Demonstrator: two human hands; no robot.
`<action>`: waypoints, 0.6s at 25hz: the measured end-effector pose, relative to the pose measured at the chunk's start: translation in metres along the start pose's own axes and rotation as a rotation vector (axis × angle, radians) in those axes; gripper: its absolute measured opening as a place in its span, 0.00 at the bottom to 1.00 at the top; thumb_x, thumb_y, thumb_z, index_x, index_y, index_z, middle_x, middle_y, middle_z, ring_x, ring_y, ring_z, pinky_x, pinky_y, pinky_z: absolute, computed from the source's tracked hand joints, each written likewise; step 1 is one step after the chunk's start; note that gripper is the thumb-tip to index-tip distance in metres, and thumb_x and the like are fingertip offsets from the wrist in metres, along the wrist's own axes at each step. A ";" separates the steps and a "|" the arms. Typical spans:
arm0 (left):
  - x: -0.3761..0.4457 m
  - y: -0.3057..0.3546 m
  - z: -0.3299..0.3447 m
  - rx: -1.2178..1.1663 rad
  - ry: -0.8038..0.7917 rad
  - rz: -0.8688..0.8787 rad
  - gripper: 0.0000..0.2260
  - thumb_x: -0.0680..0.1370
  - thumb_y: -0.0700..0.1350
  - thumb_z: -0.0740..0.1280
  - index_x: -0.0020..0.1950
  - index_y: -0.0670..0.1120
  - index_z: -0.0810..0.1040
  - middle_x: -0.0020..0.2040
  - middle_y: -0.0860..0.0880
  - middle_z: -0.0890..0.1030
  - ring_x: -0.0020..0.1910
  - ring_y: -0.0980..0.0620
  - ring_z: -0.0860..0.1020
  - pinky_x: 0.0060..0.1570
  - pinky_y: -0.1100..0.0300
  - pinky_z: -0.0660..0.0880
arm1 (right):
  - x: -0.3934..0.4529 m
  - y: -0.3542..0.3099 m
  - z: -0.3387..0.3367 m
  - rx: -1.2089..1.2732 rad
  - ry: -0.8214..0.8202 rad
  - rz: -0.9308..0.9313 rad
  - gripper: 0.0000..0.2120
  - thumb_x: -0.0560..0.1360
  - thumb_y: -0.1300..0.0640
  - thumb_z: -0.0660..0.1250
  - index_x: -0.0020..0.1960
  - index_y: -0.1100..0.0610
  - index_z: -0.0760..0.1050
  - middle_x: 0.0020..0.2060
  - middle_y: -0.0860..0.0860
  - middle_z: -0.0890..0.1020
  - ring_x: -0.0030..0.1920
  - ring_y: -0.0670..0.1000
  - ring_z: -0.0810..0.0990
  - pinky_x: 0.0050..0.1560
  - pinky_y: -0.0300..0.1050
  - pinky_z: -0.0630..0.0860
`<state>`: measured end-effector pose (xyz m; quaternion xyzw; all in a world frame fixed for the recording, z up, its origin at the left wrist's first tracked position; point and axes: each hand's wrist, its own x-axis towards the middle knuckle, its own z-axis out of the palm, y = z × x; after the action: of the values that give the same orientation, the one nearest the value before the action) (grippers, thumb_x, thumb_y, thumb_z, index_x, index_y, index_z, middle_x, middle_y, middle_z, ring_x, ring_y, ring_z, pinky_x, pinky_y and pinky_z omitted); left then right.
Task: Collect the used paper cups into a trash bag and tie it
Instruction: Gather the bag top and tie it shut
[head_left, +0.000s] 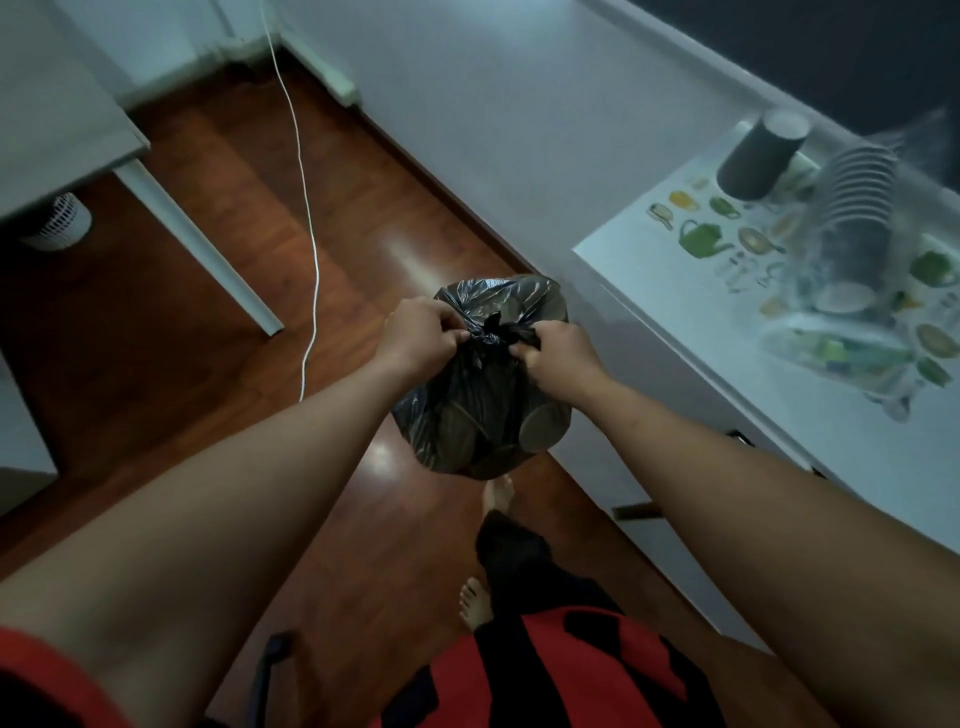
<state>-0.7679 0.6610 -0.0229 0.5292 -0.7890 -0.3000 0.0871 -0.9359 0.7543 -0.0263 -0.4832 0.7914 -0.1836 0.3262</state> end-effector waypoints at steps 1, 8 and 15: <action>0.018 -0.006 -0.005 0.013 0.002 -0.007 0.03 0.73 0.46 0.74 0.45 0.49 0.87 0.44 0.51 0.86 0.45 0.51 0.82 0.51 0.55 0.78 | 0.018 -0.007 0.005 0.005 0.002 0.005 0.07 0.77 0.52 0.66 0.45 0.55 0.76 0.42 0.54 0.80 0.42 0.56 0.78 0.40 0.46 0.72; 0.167 -0.048 -0.050 0.083 -0.051 -0.037 0.03 0.73 0.47 0.74 0.45 0.50 0.87 0.46 0.51 0.86 0.47 0.50 0.81 0.51 0.54 0.78 | 0.172 -0.059 0.028 0.117 -0.011 0.084 0.08 0.77 0.52 0.65 0.46 0.56 0.78 0.42 0.54 0.82 0.43 0.56 0.80 0.42 0.50 0.76; 0.302 -0.069 -0.087 0.104 -0.091 0.014 0.03 0.73 0.47 0.74 0.45 0.50 0.87 0.47 0.50 0.86 0.49 0.48 0.82 0.53 0.53 0.77 | 0.288 -0.106 0.023 0.176 0.083 0.140 0.08 0.77 0.53 0.66 0.43 0.56 0.77 0.42 0.52 0.80 0.43 0.55 0.78 0.42 0.47 0.72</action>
<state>-0.8027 0.3416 -0.0463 0.5133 -0.8103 -0.2816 0.0257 -0.9442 0.4509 -0.0760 -0.3882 0.8168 -0.2491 0.3465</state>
